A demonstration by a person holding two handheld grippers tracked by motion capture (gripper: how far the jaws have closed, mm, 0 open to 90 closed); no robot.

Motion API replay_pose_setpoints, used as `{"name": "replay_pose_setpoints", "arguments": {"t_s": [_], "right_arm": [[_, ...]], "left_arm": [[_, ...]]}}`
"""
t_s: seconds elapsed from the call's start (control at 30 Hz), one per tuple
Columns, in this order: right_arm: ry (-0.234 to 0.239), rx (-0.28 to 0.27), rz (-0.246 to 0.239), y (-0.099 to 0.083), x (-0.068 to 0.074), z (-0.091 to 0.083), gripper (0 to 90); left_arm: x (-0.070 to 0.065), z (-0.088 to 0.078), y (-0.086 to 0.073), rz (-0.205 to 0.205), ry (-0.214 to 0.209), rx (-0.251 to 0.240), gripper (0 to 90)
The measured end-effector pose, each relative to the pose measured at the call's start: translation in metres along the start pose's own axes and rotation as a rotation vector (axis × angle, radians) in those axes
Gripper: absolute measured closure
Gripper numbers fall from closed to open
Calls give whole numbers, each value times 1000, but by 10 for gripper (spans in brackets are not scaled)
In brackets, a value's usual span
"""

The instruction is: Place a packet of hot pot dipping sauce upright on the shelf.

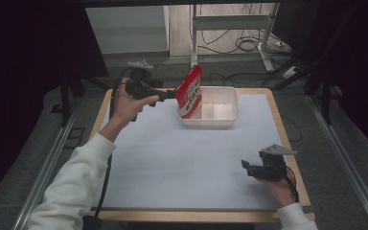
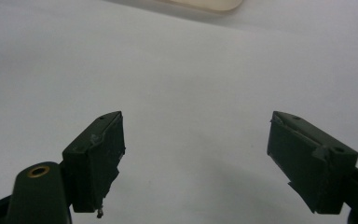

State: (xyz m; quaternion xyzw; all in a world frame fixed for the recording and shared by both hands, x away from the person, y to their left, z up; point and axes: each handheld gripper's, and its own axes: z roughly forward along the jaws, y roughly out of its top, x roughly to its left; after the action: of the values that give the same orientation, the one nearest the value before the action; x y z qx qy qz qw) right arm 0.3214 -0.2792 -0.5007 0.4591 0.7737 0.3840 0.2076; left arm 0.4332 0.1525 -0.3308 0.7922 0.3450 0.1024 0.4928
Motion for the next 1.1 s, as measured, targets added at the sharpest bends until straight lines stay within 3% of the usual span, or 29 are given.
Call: {"name": "replay_pose_setpoints", "arguments": {"t_s": [0.2, 0.3, 0.37, 0.47, 0.5, 0.67, 0.7, 0.73, 0.77, 1.1], "right_arm": [[-3, 1, -10, 1, 1, 0, 188], [-3, -3, -18, 4, 4, 0, 189], [-3, -5, -21, 4, 4, 0, 189], [-3, -5, -28, 5, 6, 0, 188], [-3, -5, -29, 6, 6, 0, 189], [-5, 0, -30, 5, 6, 0, 188], [-4, -2, -28, 5, 6, 0, 188], [-4, -2, -28, 5, 6, 0, 188], [-6, -6, -30, 5, 6, -1, 188], [-12, -6, -28, 4, 5, -2, 189]], "left_arm": [[-12, -9, -32, 15, -12, -3, 214], [-19, -12, -57, 4, -34, -5, 214], [-20, -14, -64, 2, -37, -5, 214], [-28, -22, -91, 9, -18, 6, 215], [-28, -22, -91, 9, -18, 6, 215], [-34, -27, -128, -26, -21, 18, 218], [-35, -26, -142, -36, -16, 34, 218], [-35, -26, -142, -36, -16, 34, 217], [-35, -24, -153, -48, -19, 54, 217], [-33, -18, -163, -81, -32, 44, 217]]}}
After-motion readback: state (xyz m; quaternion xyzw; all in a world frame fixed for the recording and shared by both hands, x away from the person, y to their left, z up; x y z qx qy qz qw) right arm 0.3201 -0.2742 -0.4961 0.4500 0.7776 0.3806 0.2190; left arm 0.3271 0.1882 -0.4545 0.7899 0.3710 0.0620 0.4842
